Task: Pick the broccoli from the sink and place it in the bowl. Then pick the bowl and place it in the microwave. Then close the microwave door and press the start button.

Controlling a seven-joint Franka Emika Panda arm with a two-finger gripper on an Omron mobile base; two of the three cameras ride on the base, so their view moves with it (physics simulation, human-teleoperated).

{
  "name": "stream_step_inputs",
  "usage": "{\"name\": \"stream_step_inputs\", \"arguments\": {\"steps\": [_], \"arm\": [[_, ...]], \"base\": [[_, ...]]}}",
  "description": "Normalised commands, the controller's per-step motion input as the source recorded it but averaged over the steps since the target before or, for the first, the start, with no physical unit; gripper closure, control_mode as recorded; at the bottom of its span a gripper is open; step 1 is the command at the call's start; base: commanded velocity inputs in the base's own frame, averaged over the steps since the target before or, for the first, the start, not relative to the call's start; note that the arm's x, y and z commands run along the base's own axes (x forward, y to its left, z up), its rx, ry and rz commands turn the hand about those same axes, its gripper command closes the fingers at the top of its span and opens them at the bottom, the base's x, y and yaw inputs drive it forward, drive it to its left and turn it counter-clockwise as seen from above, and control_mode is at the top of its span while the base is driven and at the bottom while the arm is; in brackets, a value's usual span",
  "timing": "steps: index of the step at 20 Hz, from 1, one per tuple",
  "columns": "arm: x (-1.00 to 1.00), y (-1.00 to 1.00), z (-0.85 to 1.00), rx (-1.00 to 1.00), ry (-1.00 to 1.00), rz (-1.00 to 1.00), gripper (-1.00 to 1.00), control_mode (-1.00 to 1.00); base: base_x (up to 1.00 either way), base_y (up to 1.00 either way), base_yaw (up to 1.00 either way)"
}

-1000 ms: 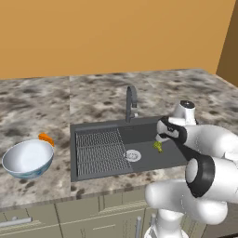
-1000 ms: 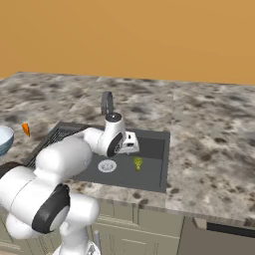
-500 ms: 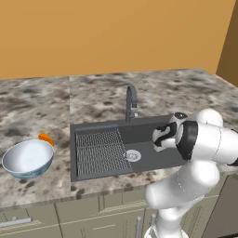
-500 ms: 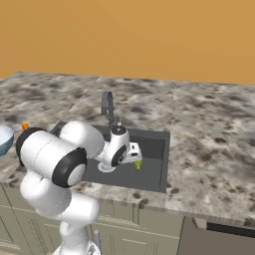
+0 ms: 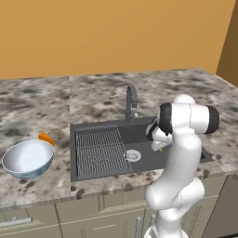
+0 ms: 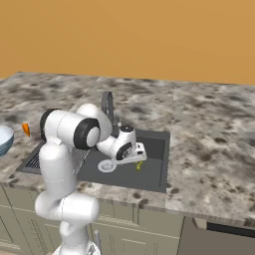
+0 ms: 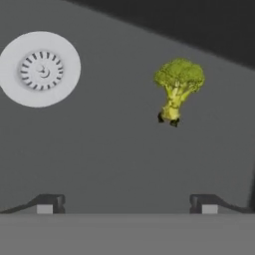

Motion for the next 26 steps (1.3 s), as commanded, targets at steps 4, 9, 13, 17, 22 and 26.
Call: {"name": "stream_step_inputs", "arguments": {"steps": [4, 9, 13, 17, 22, 26], "arm": [[0.47, -0.23, -0.54, 0.01, 0.02, 0.0, -1.0, -1.0], [0.33, -0.33, -0.52, 0.05, 0.0, 0.0, -1.0, -1.0], [0.36, -0.03, -0.54, 0.02, 0.0, 0.0, -1.0, -1.0], [0.49, 0.0, -0.39, 0.01, 0.0, 0.0, -1.0, -1.0], [0.5, 0.0, -0.24, 0.01, 0.02, 0.0, -1.0, -1.0], [0.27, 0.0, -0.14, 0.0, 0.03, 0.0, -1.0, -1.0]], "base": [[0.0, 0.0, 0.0], [0.0, 0.0, 0.0], [0.0, 0.0, 0.0], [0.0, 0.0, 0.0], [0.0, 0.0, 0.0], [0.0, 0.0, 0.0]]}}
